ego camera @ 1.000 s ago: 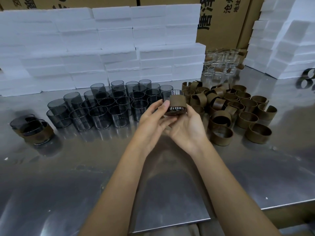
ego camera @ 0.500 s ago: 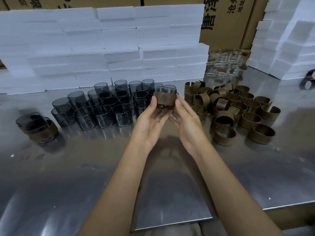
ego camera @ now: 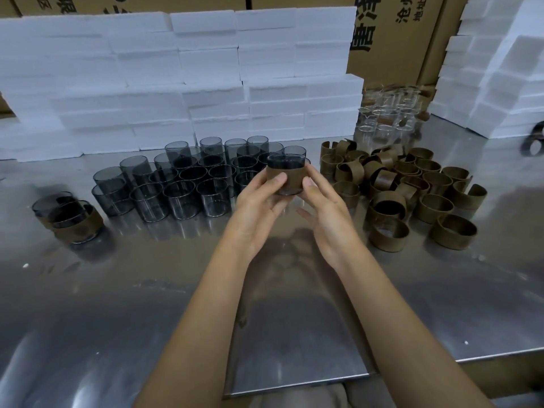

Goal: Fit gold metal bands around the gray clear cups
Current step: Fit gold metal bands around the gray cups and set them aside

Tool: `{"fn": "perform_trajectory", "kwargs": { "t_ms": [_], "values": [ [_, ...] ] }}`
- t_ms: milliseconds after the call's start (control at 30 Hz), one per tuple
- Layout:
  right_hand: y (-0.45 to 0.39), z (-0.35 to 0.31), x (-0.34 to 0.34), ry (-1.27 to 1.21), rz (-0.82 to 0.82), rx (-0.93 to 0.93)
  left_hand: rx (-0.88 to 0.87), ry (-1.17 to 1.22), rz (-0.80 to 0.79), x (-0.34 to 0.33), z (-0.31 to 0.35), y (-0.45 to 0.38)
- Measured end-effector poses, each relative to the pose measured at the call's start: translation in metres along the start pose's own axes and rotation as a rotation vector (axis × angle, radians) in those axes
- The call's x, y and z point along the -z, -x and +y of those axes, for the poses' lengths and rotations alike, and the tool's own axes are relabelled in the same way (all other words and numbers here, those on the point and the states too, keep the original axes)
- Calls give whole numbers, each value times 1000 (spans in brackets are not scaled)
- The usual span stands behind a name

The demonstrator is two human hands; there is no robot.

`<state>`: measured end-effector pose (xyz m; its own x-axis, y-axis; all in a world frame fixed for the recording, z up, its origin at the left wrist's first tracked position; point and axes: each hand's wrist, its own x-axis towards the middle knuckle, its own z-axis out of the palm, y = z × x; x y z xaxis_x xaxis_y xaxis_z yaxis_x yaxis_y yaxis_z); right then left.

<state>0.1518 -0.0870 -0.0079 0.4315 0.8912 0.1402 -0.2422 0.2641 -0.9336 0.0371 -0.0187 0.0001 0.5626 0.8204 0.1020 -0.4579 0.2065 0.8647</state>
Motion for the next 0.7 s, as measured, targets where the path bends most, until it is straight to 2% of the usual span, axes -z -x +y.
{"fn": "perform_trajectory", "kwargs": {
  "t_ms": [133,367,567,700],
  "values": [
    [0,5,-3,100,-20,5,-28,-455,252,0,10,12],
    [-5,14,2,167,86,-46,42,-896,499,57,41,56],
    [-7,18,2,142,172,-70,192,-1164,829,117,71,78],
    [-9,20,3,84,195,-86,145,-1052,920,149,80,74]
  ]
}}
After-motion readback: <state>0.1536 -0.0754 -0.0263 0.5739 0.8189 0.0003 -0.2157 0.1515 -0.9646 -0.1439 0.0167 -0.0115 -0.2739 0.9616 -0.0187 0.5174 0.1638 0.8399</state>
